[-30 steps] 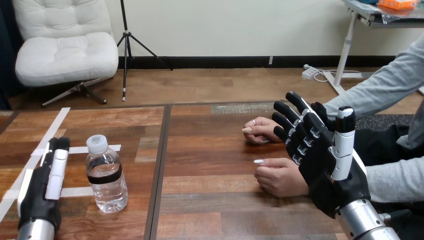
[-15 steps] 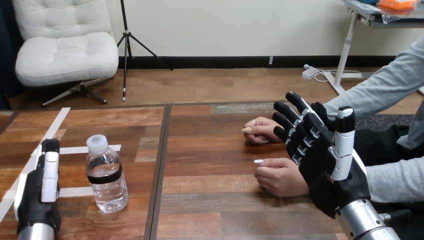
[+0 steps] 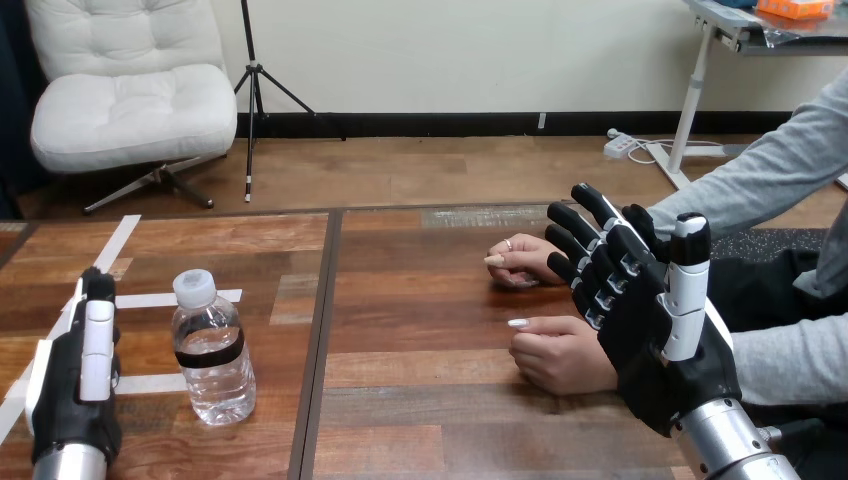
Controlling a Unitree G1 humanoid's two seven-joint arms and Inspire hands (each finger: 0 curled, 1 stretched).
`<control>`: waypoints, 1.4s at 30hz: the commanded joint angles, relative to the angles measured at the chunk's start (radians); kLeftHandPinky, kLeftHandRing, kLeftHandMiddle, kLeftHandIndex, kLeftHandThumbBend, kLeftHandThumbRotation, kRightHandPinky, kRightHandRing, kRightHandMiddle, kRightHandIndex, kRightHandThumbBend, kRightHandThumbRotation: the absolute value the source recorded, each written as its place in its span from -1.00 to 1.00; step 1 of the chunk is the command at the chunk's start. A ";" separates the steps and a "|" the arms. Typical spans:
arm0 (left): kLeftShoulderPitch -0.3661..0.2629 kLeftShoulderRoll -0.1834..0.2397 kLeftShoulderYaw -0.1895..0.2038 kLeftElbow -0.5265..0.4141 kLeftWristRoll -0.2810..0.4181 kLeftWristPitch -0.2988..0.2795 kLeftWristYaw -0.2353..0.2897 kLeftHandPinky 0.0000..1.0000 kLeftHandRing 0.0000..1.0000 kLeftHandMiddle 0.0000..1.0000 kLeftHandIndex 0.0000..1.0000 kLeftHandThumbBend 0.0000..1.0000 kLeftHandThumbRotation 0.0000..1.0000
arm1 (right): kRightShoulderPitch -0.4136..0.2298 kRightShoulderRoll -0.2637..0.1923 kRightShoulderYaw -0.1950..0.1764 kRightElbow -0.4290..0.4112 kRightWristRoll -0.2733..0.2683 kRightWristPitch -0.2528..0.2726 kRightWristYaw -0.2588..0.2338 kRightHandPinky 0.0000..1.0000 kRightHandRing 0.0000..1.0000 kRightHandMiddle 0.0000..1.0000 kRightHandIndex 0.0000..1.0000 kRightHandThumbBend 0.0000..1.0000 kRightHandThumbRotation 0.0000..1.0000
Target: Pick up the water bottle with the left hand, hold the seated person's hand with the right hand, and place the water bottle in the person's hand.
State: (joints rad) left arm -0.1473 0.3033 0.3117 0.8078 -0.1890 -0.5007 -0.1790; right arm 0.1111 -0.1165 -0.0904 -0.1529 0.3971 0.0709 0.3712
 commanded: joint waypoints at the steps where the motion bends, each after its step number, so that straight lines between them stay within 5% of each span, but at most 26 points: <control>1: -0.040 0.012 -0.004 -0.004 0.008 -0.058 -0.017 1.00 1.00 1.00 1.00 1.00 1.00 | -0.053 -0.004 -0.010 -0.021 0.014 -0.012 0.007 1.00 0.94 0.88 0.94 1.00 1.00; 13: -0.036 0.033 -0.016 0.021 0.044 -0.099 -0.025 1.00 1.00 1.00 1.00 1.00 0.90 | -0.052 -0.002 -0.009 -0.019 0.011 -0.016 0.007 1.00 0.95 0.88 0.94 1.00 1.00; 36: -0.053 0.046 -0.010 0.068 0.066 -0.143 -0.058 1.00 1.00 1.00 1.00 1.00 0.34 | -0.052 -0.002 -0.010 -0.017 0.009 -0.015 0.004 1.00 0.94 0.87 0.93 1.00 1.00; 42: -0.063 0.038 0.006 0.074 0.026 -0.121 -0.100 1.00 1.00 1.00 1.00 1.00 0.14 | -0.053 -0.004 -0.009 -0.015 0.004 -0.018 0.005 1.00 0.94 0.87 0.94 1.00 1.00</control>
State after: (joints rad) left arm -0.1469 0.3160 0.3116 0.8771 -0.1417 -0.6103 -0.2565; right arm 0.1111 -0.1165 -0.0905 -0.1528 0.3960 0.0709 0.3714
